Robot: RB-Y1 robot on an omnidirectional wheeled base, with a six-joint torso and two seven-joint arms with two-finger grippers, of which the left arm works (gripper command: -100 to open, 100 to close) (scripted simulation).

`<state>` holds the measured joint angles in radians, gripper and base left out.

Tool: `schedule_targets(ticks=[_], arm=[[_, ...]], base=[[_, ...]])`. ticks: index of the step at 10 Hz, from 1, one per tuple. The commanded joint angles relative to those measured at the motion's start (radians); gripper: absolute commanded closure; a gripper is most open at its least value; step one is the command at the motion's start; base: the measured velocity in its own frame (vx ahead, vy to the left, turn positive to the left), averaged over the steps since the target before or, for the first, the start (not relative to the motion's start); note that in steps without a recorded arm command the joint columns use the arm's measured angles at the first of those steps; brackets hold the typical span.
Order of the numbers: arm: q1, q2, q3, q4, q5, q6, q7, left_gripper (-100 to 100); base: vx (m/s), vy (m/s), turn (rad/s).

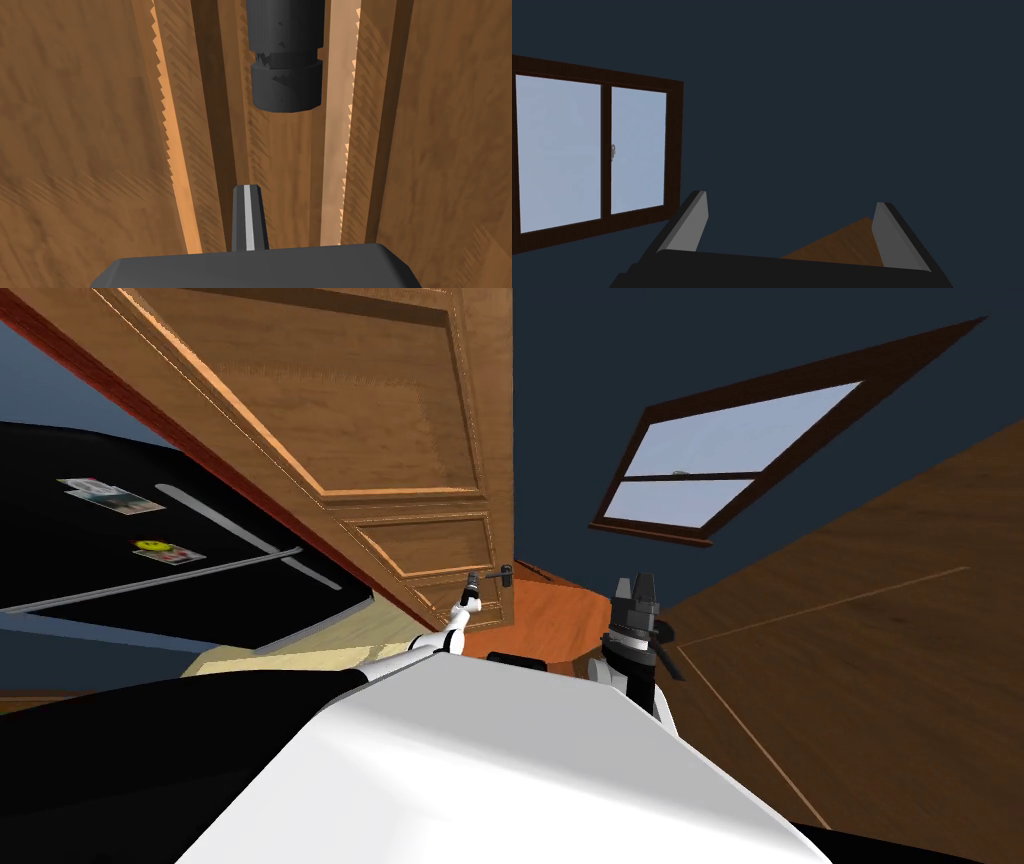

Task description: Push the door open

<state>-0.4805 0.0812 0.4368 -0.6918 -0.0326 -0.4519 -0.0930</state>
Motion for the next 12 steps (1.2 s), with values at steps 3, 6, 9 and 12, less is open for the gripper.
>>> schedule_targets(ticks=[3, 6, 9, 12], arm=[[-0.010, -0.008, -0.045, 0.015, 0.062, -0.009, -0.056, -100], [-0.015, -0.019, -0.068, 0.024, 0.095, -0.014, -0.086, -100], [-0.022, -0.042, -0.101, 0.035, 0.142, -0.021, -0.127, -100], [-0.029, -0.073, -0.132, 0.046, 0.185, -0.028, -0.166, -100]], base=[[-0.022, -0.009, 0.185], [-0.033, -0.053, 0.119], [-0.040, -0.062, 0.125], [-0.058, -0.106, 0.120]])
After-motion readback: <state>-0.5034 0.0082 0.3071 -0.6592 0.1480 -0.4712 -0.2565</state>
